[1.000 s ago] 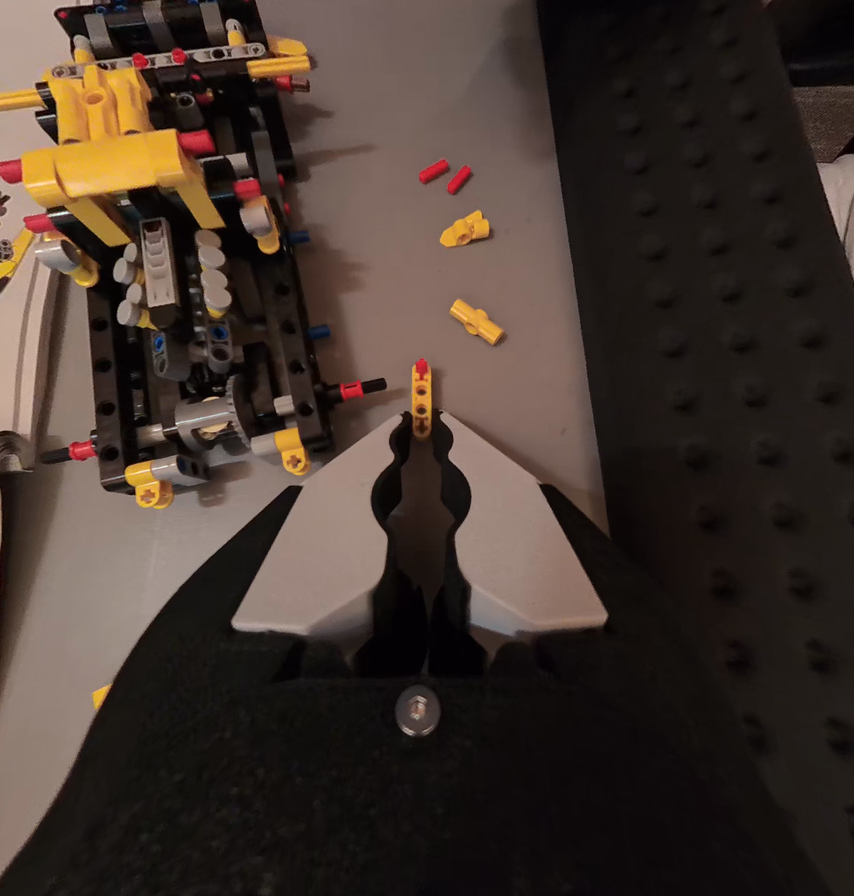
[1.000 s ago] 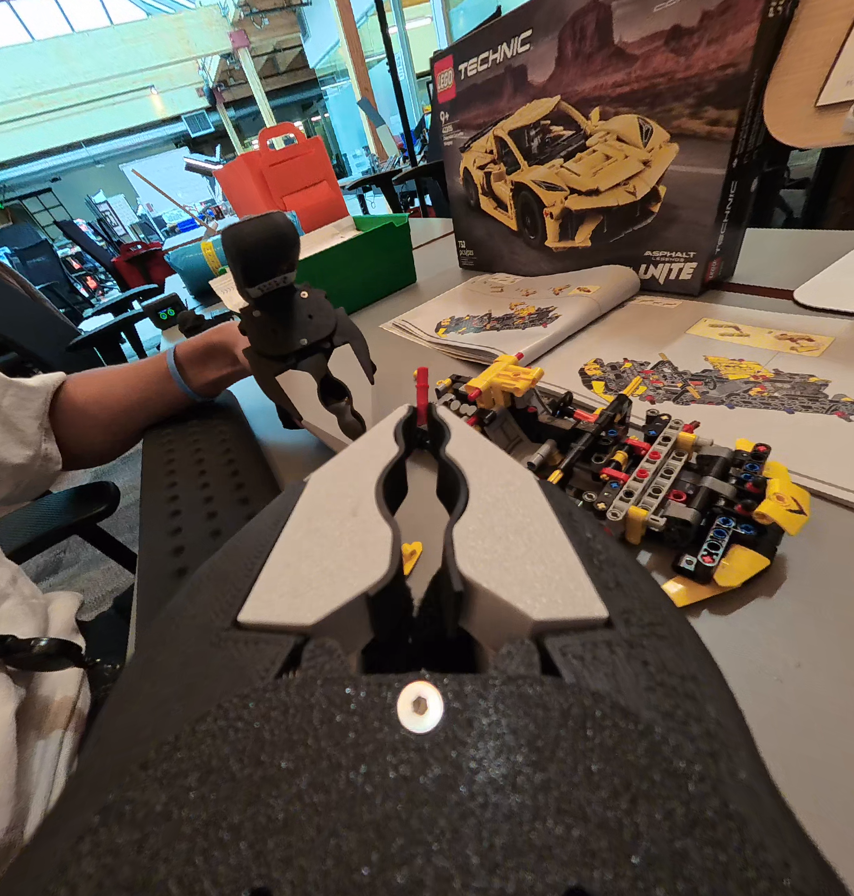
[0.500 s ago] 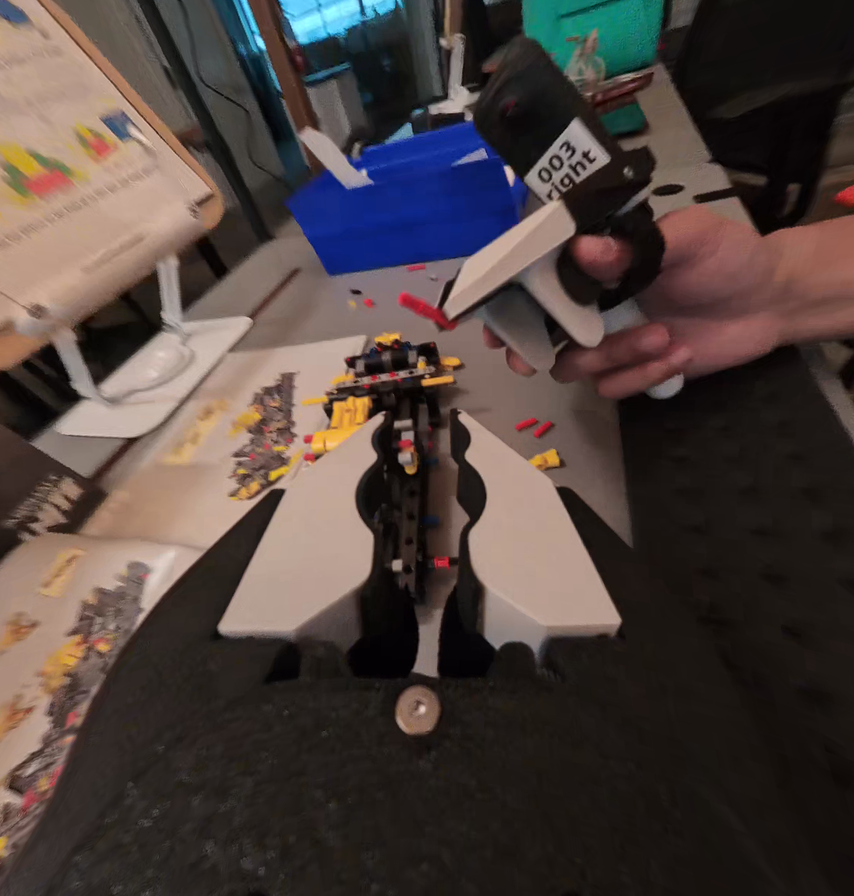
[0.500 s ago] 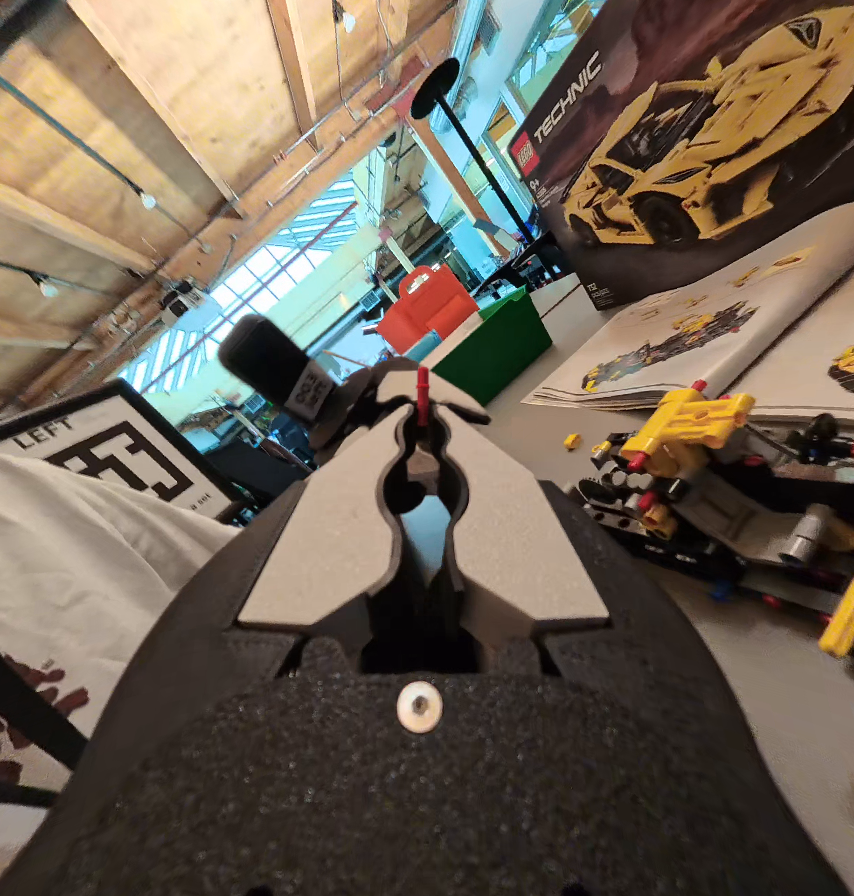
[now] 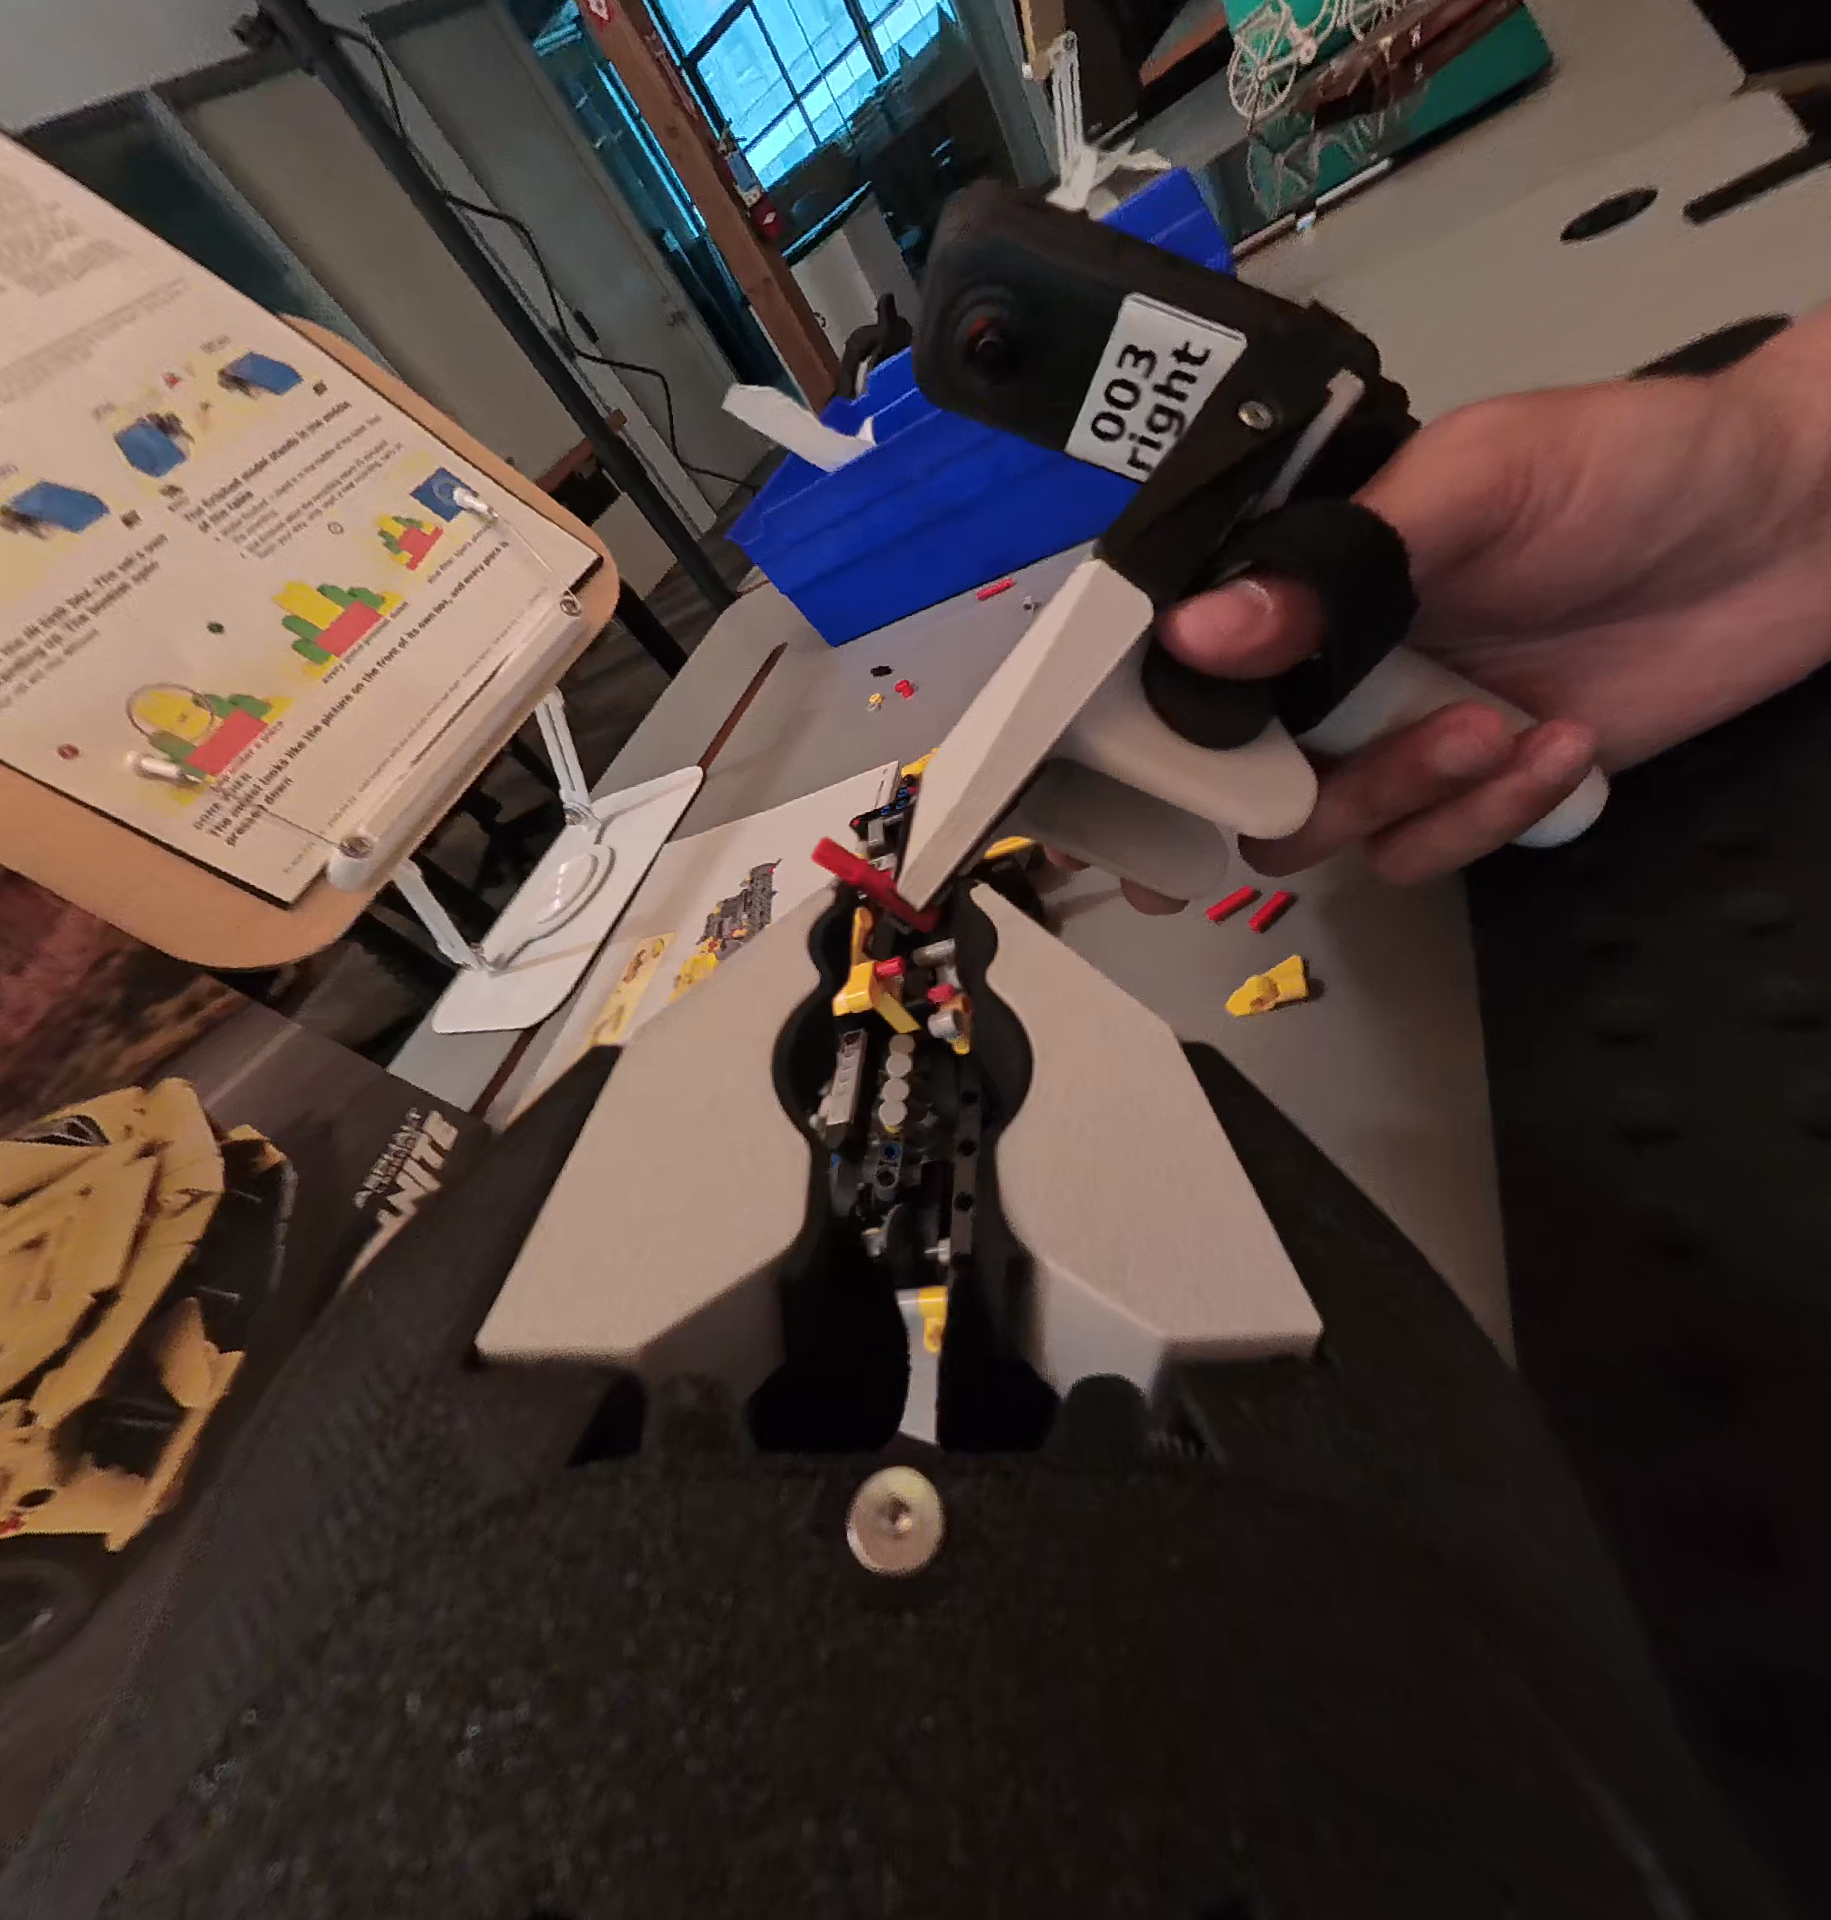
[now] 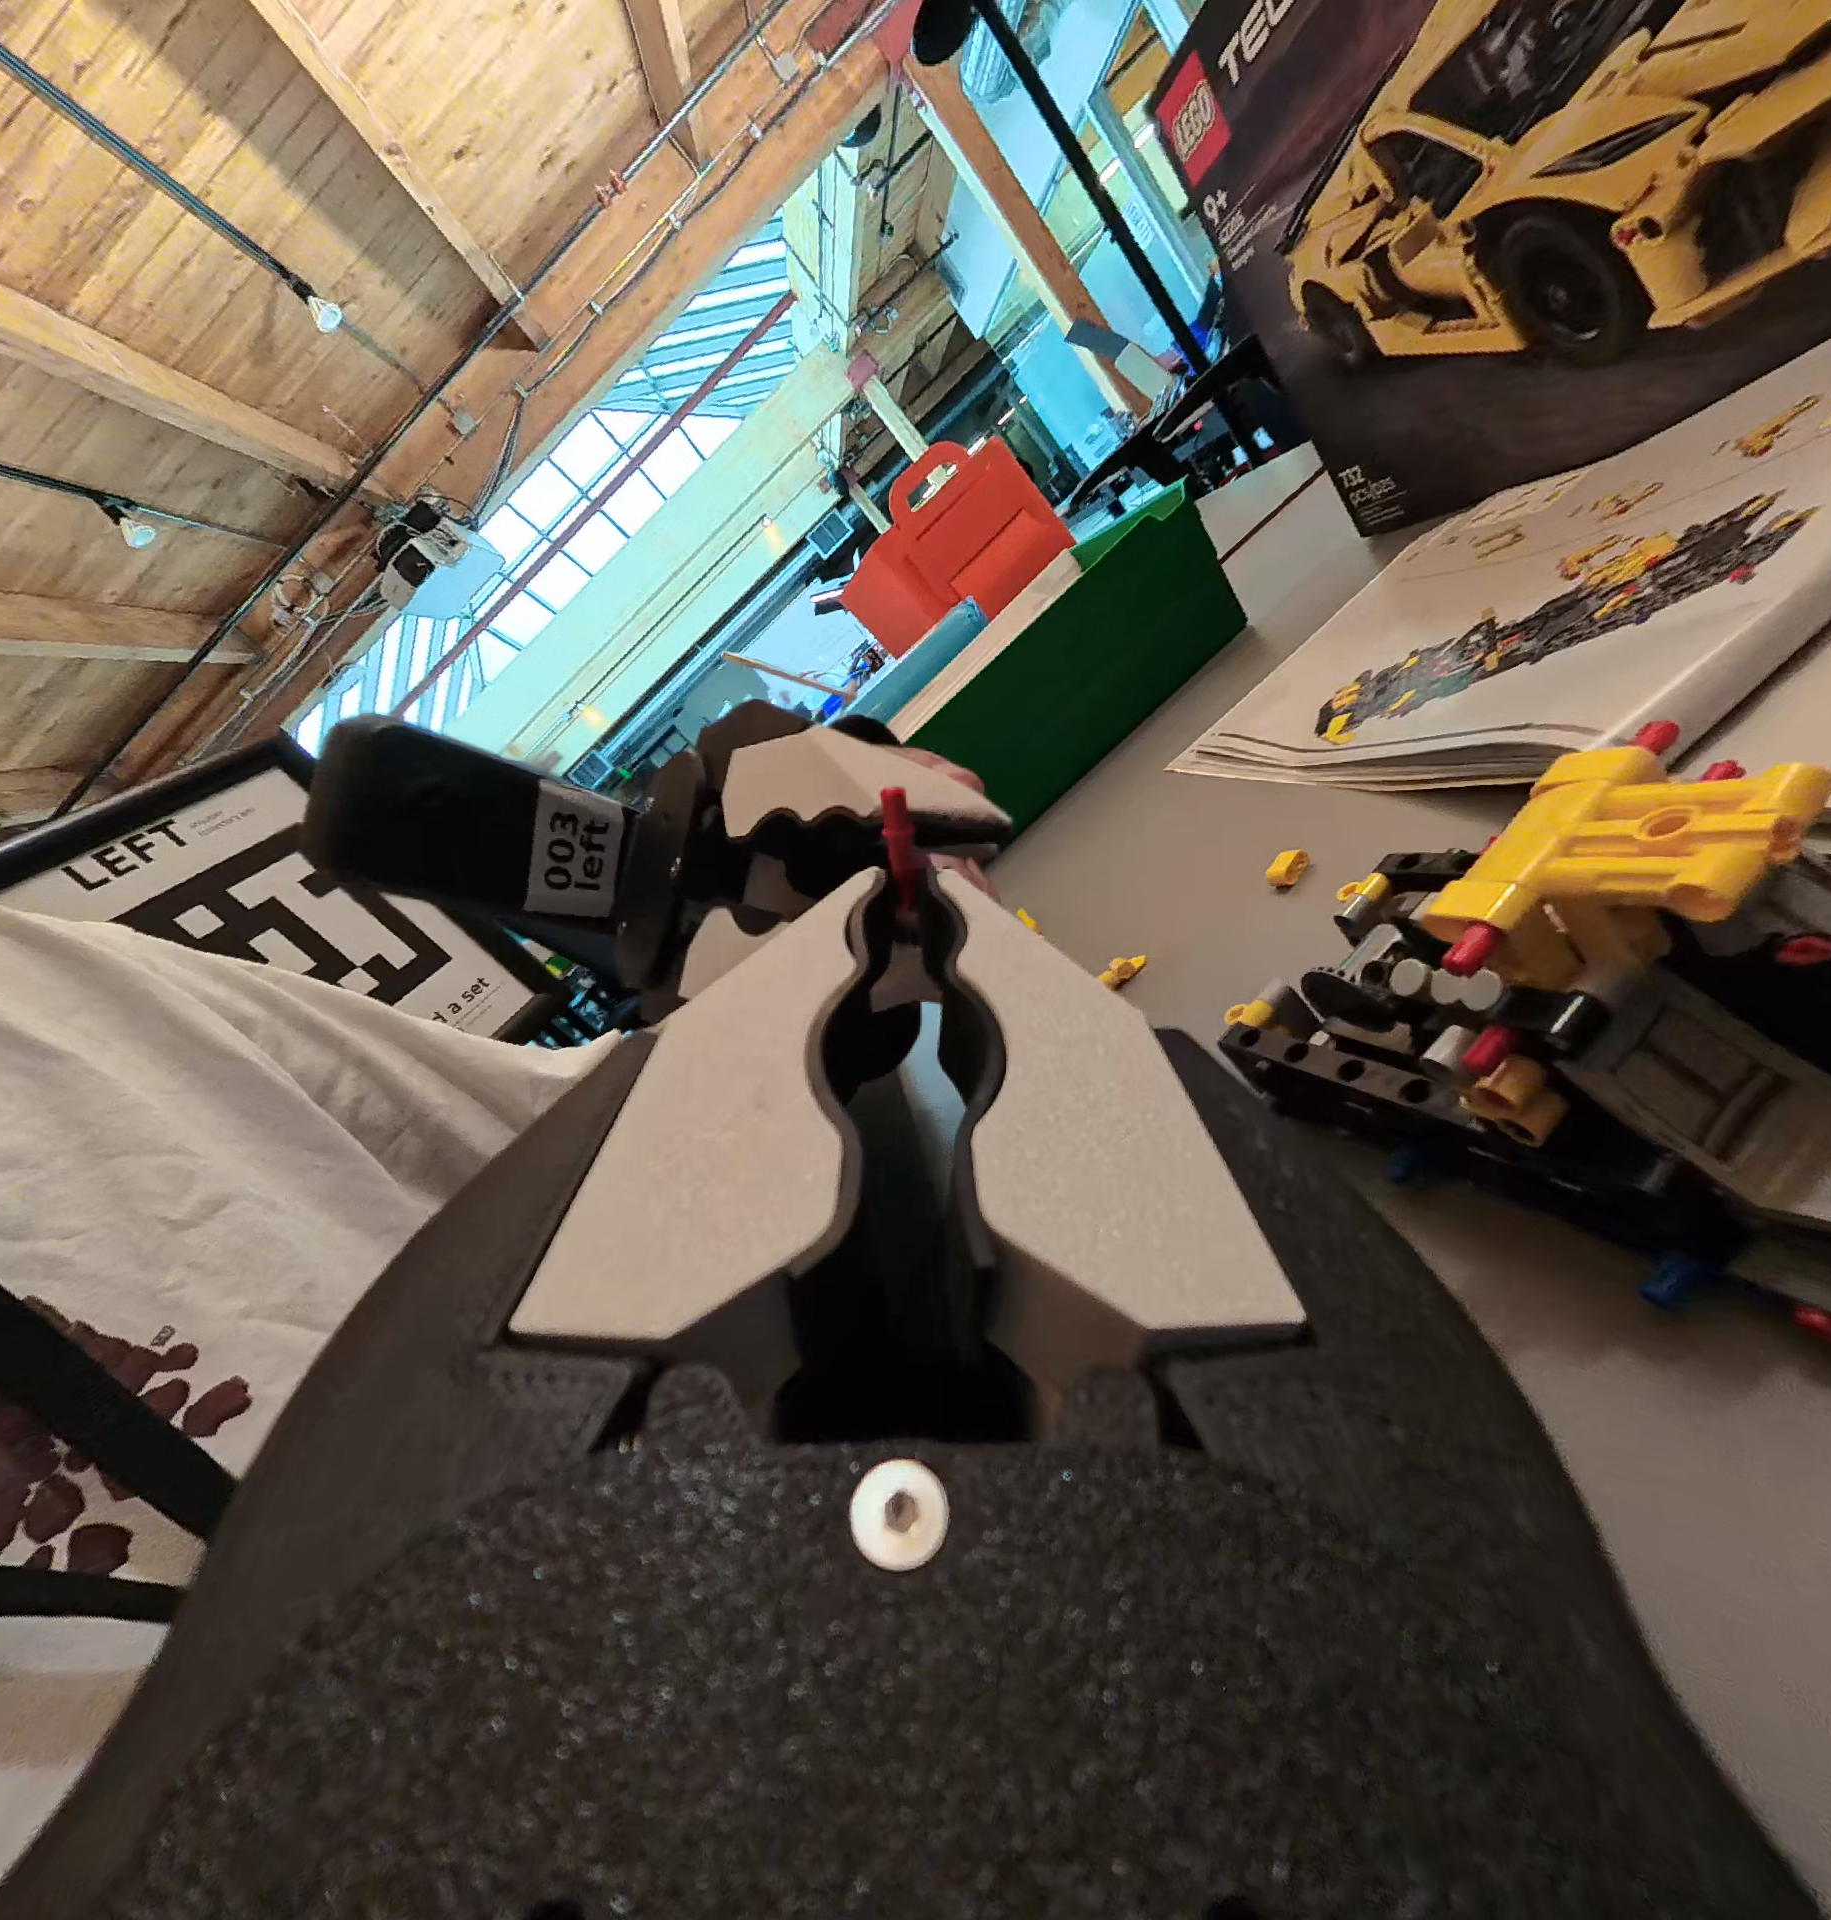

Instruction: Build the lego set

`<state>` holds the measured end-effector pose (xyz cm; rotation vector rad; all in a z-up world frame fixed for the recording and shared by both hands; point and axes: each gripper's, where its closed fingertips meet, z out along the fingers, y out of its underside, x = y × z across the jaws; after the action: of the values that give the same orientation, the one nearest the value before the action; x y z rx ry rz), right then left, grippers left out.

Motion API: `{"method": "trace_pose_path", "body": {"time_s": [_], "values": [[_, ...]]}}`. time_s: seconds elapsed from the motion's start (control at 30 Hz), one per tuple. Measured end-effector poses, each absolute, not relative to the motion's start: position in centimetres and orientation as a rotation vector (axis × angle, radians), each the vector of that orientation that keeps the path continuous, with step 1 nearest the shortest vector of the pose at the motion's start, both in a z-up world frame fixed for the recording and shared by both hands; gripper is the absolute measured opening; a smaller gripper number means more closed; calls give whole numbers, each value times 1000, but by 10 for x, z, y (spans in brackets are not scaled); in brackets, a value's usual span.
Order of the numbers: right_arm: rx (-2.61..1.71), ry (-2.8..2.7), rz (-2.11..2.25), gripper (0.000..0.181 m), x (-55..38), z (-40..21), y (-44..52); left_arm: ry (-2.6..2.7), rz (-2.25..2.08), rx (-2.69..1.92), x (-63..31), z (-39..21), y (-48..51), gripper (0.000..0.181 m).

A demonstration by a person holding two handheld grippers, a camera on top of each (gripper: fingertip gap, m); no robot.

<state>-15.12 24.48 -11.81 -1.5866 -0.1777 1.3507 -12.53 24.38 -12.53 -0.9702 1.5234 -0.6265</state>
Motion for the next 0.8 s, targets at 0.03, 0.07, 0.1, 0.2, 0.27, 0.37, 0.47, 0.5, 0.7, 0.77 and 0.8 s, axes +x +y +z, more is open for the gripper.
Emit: {"method": "trace_pose_path", "body": {"time_s": [0.03, 0.07, 0.1, 0.2, 0.27, 0.37, 0.47, 0.5, 0.7, 0.77, 0.8], "values": [[-1595, -178, 1362, 4, -152, -120, 244, 1535, -593, -943, -126, -127, 243, 19], [-1599, -178, 1373, 4, -152, -120, 244, 1541, -562, -916, -126, -127, 243, 19], [-1593, -178, 1392, 4, -153, -120, 243, 1545, -535, -886, -127, -127, 242, 19], [-1591, -174, 1488, 6, -156, -121, 241, 1569, -484, -816, -129, -128, 239, 19], [-1619, -194, 1509, 3, -161, -125, 239, 1597, -459, -809, -128, -133, 237, 20], [-1660, -217, 1394, 0, -159, -130, 242, 1618, -387, -794, -129, -136, 240, 18], [-1644, -206, 1385, 0, -157, -127, 243, 1606, -396, -785, -132, -133, 242, 17], [-1634, -190, 1392, 0, -154, -126, 243, 1597, -412, -791, -133, -131, 243, 16], [-1617, -169, 1428, 0, -150, -124, 243, 1595, -487, -820, -133, -129, 242, 11], [-1625, -160, 1429, 0, -150, -126, 244, 1601, -497, -835, -133, -131, 243, 11], [-1628, -160, 1430, 0, -150, -126, 243, 1605, -503, -835, -133, -132, 242, 11]]}}
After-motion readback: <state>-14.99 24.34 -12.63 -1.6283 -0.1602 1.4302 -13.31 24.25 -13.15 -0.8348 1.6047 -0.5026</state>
